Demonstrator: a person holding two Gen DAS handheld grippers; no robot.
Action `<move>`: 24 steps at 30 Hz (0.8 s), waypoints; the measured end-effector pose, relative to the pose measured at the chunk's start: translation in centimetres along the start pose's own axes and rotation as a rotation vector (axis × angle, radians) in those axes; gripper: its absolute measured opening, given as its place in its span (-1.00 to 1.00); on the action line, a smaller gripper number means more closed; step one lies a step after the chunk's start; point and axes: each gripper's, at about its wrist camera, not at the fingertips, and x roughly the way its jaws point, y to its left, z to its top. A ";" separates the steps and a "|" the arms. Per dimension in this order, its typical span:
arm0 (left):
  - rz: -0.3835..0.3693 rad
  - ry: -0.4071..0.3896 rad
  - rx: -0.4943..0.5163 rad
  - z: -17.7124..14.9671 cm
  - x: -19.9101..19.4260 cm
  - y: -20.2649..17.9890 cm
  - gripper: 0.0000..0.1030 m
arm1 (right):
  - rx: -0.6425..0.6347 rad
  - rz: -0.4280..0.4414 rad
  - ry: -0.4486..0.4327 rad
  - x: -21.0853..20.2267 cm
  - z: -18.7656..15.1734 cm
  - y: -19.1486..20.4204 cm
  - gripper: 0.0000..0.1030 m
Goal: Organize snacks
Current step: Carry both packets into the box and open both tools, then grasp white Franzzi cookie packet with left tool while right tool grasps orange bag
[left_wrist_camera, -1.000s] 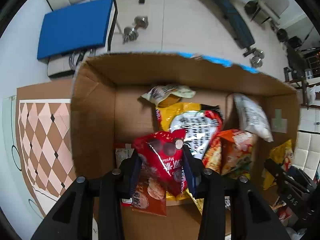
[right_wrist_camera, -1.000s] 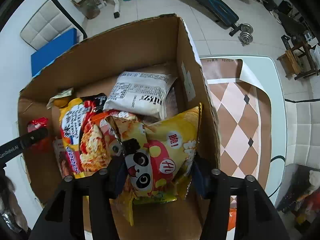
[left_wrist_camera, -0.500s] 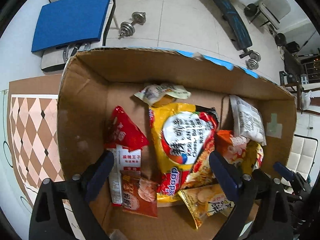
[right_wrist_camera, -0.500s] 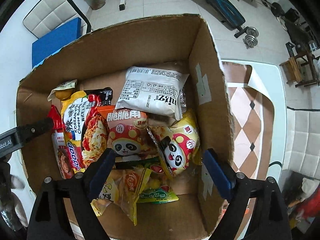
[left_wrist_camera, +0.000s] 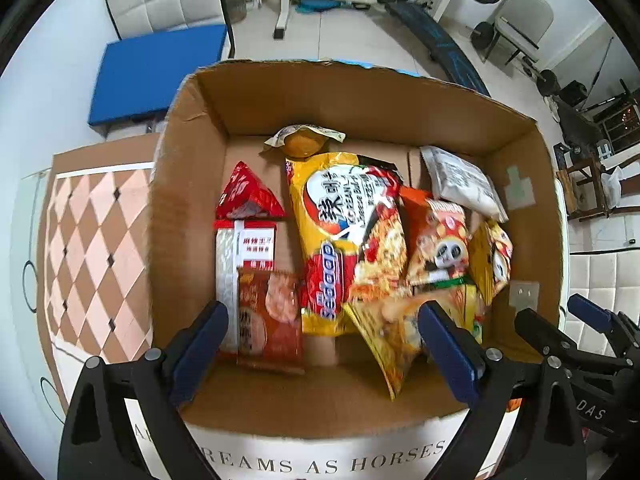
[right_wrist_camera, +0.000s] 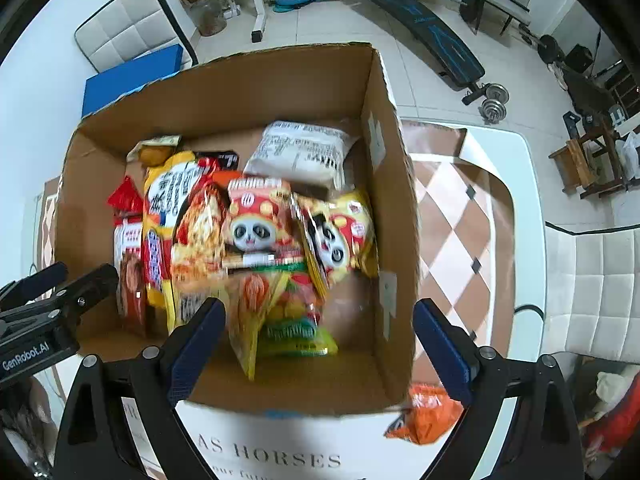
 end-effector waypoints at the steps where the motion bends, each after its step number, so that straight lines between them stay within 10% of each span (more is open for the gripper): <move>1: 0.005 -0.011 0.006 -0.4 -0.4 -0.1 0.89 | -0.002 -0.003 -0.008 -0.4 -0.6 0.0 0.88; 24: 0.056 -0.338 0.042 -12.4 -13.2 -2.5 0.89 | 0.004 0.013 -0.272 -13.0 -12.6 -1.0 0.89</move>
